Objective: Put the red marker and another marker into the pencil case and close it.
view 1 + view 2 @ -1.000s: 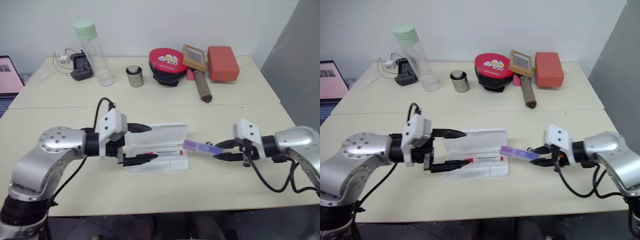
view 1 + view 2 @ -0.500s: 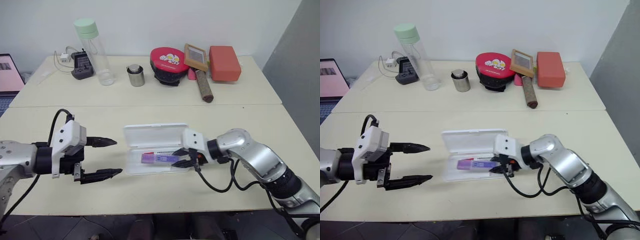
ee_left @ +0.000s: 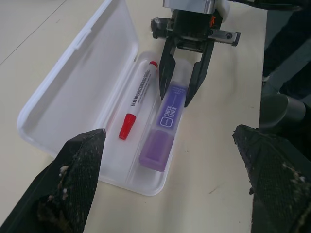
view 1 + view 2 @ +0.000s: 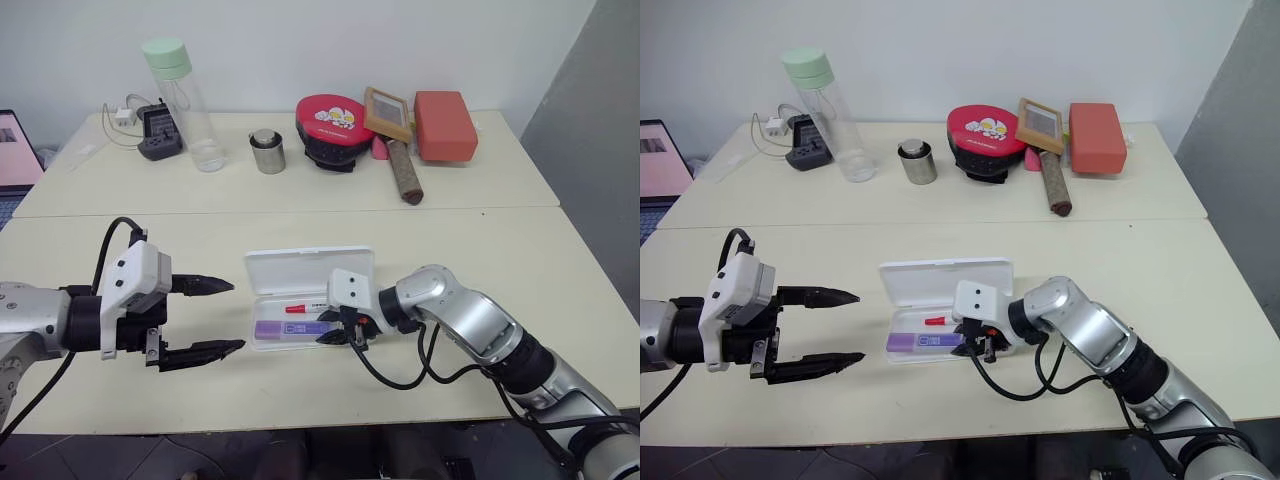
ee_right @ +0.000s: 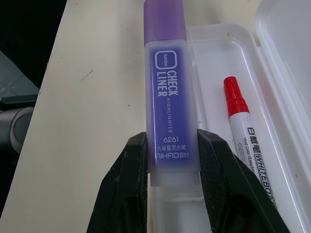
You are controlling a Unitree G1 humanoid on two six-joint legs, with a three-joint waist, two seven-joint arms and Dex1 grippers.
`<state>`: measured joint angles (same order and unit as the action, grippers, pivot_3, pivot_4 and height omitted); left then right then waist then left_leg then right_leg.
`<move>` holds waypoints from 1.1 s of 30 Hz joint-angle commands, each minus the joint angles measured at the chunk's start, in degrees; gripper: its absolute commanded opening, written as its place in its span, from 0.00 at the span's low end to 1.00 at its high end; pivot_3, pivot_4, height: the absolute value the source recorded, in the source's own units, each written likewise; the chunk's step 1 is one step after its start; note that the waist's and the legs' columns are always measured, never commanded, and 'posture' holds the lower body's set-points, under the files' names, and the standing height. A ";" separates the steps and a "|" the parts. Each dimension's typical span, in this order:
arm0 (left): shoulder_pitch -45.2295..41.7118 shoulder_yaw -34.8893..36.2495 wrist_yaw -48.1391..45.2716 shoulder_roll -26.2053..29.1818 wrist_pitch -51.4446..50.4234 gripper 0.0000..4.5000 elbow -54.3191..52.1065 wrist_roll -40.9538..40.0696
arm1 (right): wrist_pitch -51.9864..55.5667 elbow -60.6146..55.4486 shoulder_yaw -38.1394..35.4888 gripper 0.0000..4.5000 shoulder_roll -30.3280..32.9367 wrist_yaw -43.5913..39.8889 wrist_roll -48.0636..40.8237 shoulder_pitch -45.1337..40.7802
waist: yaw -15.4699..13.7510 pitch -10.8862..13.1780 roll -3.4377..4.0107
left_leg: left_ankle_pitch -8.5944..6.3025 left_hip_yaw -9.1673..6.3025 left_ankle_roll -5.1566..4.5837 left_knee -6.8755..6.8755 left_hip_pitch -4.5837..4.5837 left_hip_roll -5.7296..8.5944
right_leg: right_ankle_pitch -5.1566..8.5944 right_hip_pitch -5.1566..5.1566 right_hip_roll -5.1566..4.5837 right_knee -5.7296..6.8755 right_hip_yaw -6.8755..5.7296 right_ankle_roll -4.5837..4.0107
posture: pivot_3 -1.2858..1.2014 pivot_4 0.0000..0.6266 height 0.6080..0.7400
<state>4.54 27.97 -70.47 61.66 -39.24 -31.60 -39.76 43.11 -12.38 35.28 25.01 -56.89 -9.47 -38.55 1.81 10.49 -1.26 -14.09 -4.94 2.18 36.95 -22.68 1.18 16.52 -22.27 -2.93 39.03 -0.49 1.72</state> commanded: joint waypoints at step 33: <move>-0.99 0.22 2.11 0.62 0.38 1.00 -1.15 -1.55 | -5.30 3.09 0.21 0.77 -1.98 -4.77 2.72 -2.58 | 0.01 0.00 0.00 | 0.00 0.00 0.00 -0.01 0.00 -0.01 | 0.00 0.00 0.01 -0.01 0.01 0.00 | 0.52 0.24 1.00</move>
<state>4.13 27.82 -68.20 61.70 -39.56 -31.96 -40.52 38.43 -8.09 37.04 23.56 -61.07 -5.84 -39.84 1.82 10.49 -1.25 -14.10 -4.95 2.18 36.94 -22.67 1.17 16.52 -22.27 -2.92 39.02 -0.48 1.72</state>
